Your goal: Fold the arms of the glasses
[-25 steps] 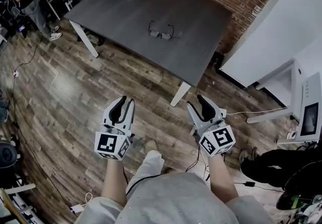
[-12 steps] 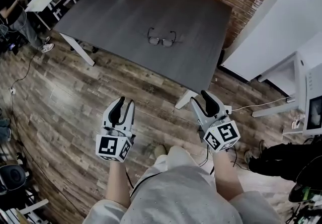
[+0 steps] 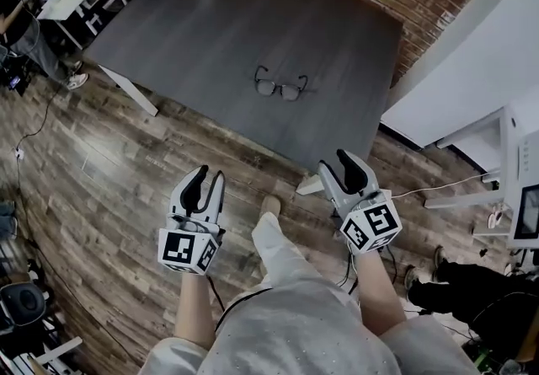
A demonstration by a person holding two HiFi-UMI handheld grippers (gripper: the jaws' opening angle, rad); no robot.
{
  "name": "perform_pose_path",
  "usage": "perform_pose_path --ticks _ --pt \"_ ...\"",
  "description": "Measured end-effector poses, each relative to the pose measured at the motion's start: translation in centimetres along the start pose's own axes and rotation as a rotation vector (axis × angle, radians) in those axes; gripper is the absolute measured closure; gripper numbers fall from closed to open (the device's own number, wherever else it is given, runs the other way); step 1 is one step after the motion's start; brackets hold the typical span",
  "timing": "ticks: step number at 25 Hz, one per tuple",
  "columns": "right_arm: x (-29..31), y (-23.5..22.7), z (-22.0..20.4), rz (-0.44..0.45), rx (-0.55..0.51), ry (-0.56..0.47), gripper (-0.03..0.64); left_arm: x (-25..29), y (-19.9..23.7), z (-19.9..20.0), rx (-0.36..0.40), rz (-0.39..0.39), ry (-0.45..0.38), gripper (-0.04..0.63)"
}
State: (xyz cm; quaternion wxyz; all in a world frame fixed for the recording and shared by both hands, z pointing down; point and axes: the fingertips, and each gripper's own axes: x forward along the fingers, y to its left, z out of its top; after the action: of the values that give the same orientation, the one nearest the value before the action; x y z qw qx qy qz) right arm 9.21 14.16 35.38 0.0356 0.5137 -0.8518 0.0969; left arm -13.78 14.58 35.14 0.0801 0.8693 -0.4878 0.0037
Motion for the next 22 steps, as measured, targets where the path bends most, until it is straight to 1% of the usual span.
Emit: perform_pose_path --ticks 6,13,16,22 --pt "6.3 -2.7 0.1 -0.007 0.008 0.028 0.436 7.1 3.2 0.2 0.001 -0.050 0.025 0.479" --pt "12.4 -6.4 -0.5 -0.016 0.024 0.075 0.436 15.0 5.2 0.2 -0.009 -0.106 0.058 0.479" --pt "14.5 -7.8 -1.0 -0.022 0.026 0.096 0.436 17.5 5.9 -0.6 0.011 -0.131 0.076 0.479" --pt "17.8 -10.4 -1.7 -0.033 0.037 0.123 0.436 21.8 7.3 -0.8 0.003 -0.154 0.103 0.479"
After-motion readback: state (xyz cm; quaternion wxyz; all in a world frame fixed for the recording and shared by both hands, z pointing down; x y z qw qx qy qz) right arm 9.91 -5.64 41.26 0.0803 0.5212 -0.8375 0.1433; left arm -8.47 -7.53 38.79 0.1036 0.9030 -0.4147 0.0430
